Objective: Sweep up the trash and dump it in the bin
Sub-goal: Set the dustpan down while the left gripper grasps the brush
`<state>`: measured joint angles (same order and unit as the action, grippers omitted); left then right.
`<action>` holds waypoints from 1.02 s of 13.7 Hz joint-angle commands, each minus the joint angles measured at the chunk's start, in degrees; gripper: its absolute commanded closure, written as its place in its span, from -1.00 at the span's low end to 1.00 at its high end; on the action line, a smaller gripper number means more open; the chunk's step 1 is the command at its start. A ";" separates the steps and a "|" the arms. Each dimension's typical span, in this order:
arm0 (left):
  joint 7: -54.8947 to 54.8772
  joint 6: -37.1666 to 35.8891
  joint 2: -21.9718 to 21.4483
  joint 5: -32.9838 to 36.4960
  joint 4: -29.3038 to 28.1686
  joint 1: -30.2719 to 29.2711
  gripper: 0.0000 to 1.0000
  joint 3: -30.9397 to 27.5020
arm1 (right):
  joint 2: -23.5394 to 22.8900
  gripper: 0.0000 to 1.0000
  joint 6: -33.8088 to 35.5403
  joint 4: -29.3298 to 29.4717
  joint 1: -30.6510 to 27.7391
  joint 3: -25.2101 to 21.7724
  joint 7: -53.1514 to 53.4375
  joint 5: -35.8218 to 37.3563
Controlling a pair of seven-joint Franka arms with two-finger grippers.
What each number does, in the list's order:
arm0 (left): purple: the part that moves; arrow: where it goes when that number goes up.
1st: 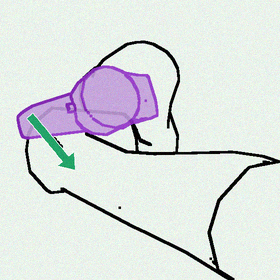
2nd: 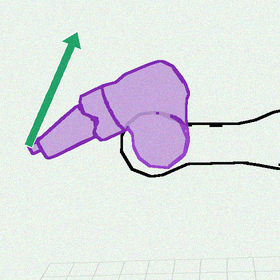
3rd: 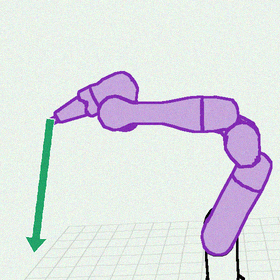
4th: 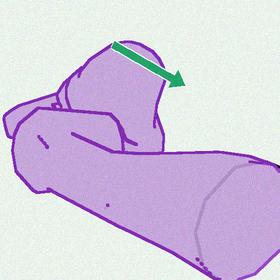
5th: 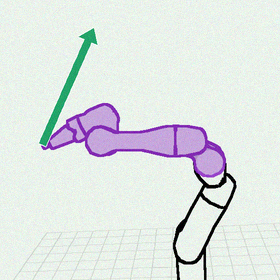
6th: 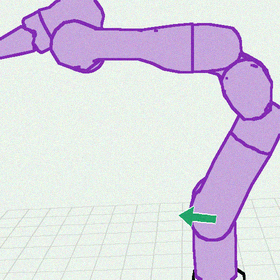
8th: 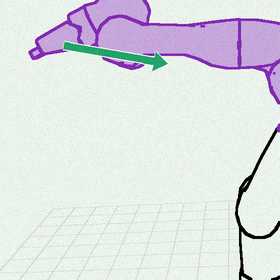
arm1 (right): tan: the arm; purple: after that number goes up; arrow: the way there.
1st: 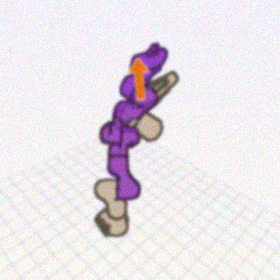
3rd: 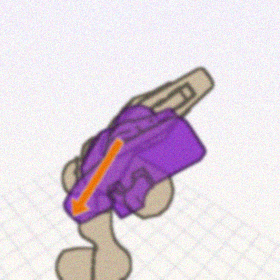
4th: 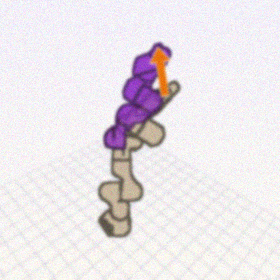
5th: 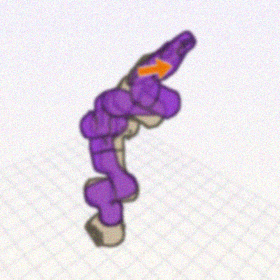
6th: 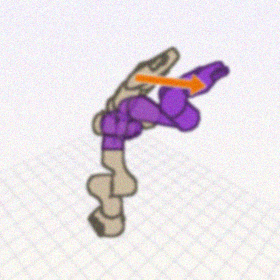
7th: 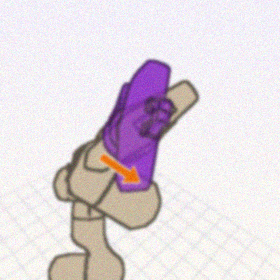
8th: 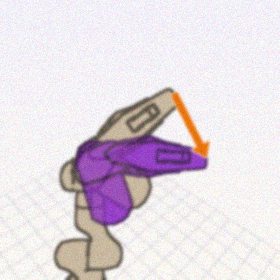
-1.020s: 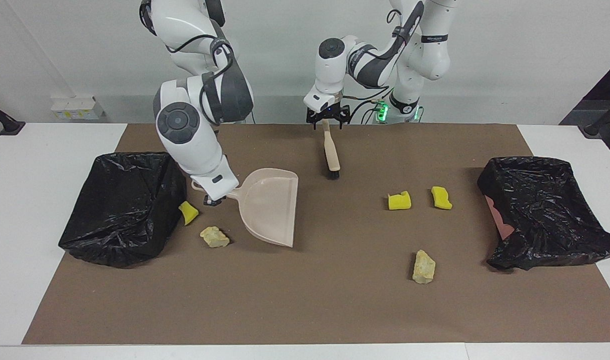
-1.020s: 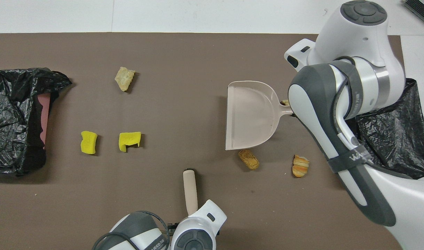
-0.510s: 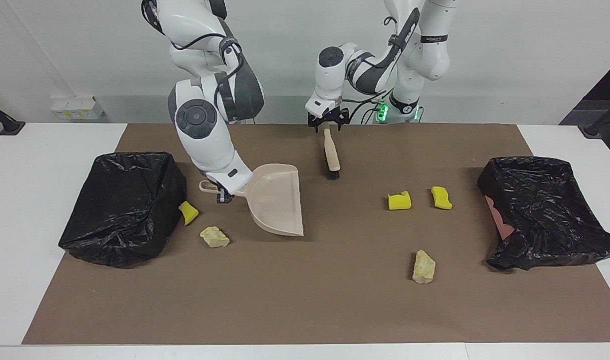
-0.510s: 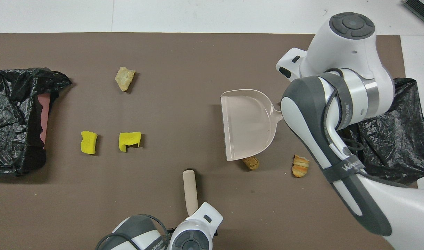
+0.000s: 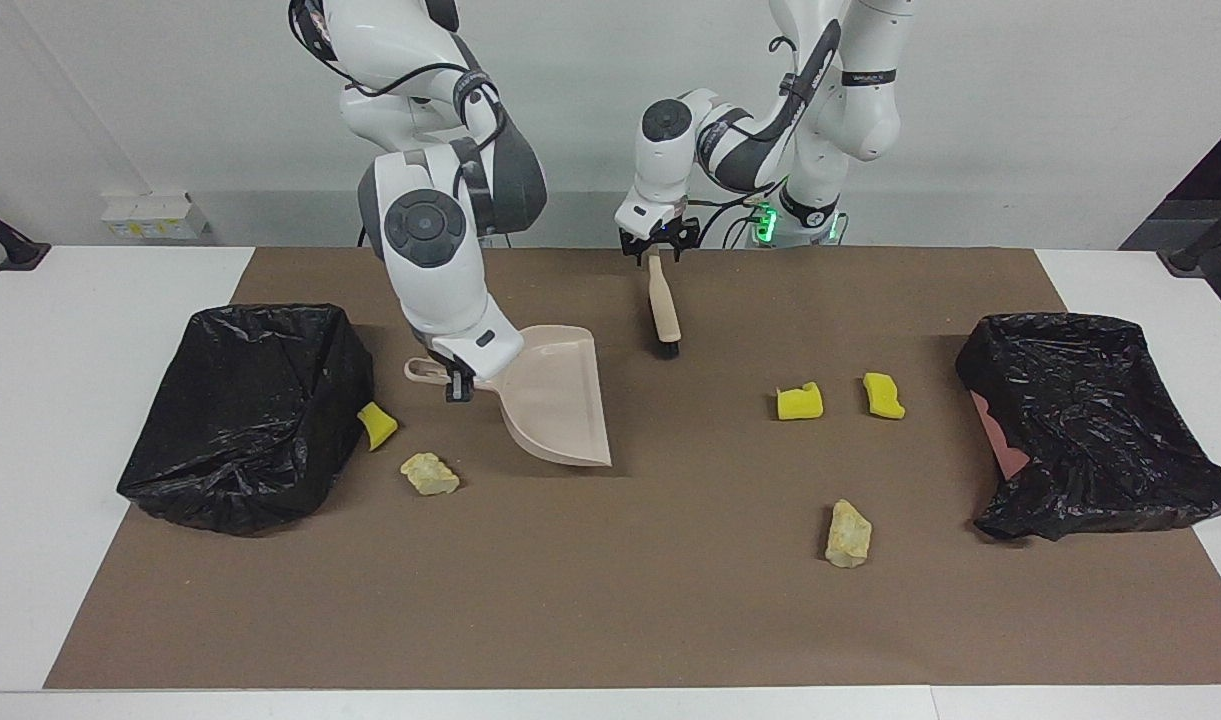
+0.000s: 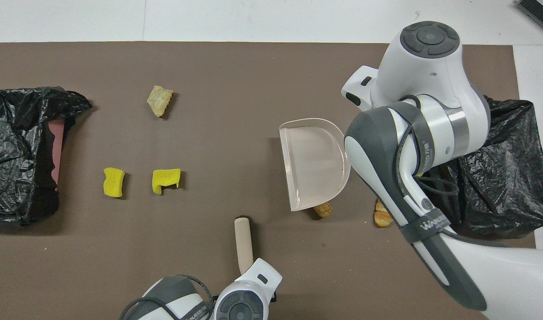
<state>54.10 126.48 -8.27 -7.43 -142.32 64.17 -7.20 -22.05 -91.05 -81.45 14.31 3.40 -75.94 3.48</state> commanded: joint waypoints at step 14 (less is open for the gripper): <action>-7.32 -9.04 -0.96 3.62 6.78 -11.14 1.00 -1.15 | 3.85 1.00 -3.16 -5.90 -0.51 0.38 4.74 -1.01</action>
<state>51.37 122.41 -8.50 -6.56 -138.40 59.48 -8.21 -21.36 -91.32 -82.77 14.13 3.32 -73.21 3.36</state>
